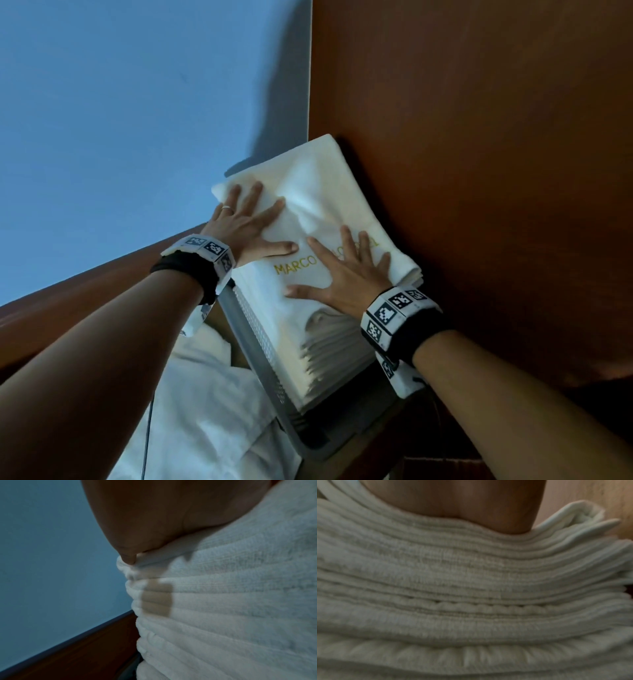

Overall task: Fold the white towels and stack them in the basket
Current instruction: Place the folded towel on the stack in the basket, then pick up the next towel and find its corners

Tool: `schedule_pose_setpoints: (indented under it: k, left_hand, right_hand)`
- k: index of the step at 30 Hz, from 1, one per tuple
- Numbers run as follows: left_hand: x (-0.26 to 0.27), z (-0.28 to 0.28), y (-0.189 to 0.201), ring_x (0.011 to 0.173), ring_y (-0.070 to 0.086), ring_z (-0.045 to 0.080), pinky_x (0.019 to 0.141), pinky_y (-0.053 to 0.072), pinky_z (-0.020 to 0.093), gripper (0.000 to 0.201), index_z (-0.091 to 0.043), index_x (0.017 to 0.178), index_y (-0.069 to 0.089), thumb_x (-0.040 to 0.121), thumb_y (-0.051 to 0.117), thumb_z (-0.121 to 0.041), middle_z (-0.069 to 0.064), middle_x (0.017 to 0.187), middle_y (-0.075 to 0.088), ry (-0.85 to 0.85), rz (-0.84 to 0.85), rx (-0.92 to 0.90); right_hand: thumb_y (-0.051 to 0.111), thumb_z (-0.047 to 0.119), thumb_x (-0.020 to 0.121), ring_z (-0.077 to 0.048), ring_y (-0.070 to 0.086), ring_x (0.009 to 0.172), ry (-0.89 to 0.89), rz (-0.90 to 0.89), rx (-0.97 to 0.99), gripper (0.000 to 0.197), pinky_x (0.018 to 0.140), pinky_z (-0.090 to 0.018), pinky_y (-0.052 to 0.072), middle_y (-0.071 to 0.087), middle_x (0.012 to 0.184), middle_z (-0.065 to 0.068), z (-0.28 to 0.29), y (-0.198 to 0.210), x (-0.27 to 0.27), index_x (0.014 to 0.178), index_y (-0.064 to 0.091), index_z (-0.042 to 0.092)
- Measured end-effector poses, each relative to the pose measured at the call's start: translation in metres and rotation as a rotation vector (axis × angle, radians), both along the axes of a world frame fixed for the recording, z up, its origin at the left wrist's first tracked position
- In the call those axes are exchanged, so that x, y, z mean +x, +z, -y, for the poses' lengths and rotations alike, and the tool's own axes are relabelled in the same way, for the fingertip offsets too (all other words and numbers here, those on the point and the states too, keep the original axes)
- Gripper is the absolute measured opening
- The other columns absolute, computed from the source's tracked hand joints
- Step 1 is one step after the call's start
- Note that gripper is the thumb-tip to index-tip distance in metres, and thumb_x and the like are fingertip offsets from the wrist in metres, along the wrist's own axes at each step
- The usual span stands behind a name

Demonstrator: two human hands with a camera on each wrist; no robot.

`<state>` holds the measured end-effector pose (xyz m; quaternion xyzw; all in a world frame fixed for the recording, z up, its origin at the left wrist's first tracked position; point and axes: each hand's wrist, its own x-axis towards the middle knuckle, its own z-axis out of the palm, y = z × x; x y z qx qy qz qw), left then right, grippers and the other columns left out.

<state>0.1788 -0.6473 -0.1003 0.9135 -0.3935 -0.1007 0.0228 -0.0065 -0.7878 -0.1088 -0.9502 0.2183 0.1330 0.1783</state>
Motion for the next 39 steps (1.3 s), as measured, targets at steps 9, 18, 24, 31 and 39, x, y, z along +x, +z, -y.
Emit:
schedule_pose_setpoints:
  k: [9,18,24,31,39]
  left_hand:
    - [-0.012,-0.008,0.013,0.151,-0.020,0.037,0.124,-0.001,0.053,0.097,-0.049,0.157,0.004,0.078,0.047,-0.085,-0.002,0.167,-0.018,-0.018,-0.045,0.018]
    - [-0.071,-0.131,0.059,0.136,0.047,0.022,0.112,0.036,0.041,0.065,-0.032,0.147,0.048,0.091,0.060,-0.062,-0.004,0.150,0.049,0.049,-0.139,-0.116]
    - [-0.099,-0.274,0.070,0.112,0.064,0.016,0.098,0.047,0.033,0.045,-0.019,0.125,0.067,0.092,0.065,-0.050,-0.004,0.119,0.072,0.165,-0.123,-0.159]
    - [-0.139,-0.463,0.036,0.107,0.065,0.020,0.098,0.050,0.038,0.039,-0.018,0.118,0.071,0.092,0.067,-0.047,0.000,0.118,0.071,0.361,-0.191,-0.129]
    - [-0.170,-0.562,-0.025,0.098,0.064,0.019,0.092,0.051,0.035,0.035,-0.022,0.116,0.071,0.092,0.066,-0.047,0.000,0.114,0.072,0.508,-0.260,-0.005]
  right_hand:
    - [0.027,0.106,0.044,-0.031,-0.025,0.147,-0.006,0.002,-0.025,0.114,0.112,-0.069,-0.008,-0.027,0.161,0.000,-0.001,-0.001,-0.007,0.144,-0.007,0.063]
    - [0.043,0.098,0.060,-0.034,0.005,0.151,-0.134,-0.042,-0.106,0.107,0.116,-0.061,0.011,0.006,0.165,-0.005,-0.028,0.036,-0.031,0.151,0.017,0.047]
    - [0.048,0.028,0.095,-0.036,0.059,0.090,-0.194,0.299,-0.154,0.030,0.074,-0.036,0.043,0.062,0.102,-0.024,-0.097,0.054,-0.063,0.088,0.060,0.001]
    - [0.055,0.032,0.092,-0.036,0.040,0.134,-0.113,0.283,-0.281,0.029,0.112,-0.049,0.028,0.052,0.138,-0.015,-0.249,-0.001,-0.096,0.111,0.069,0.015]
    - [0.056,0.023,0.085,-0.029,0.054,0.070,0.137,0.020,0.099,0.031,0.064,-0.032,0.041,0.049,0.064,-0.004,-0.401,-0.046,-0.085,0.058,0.045,0.014]
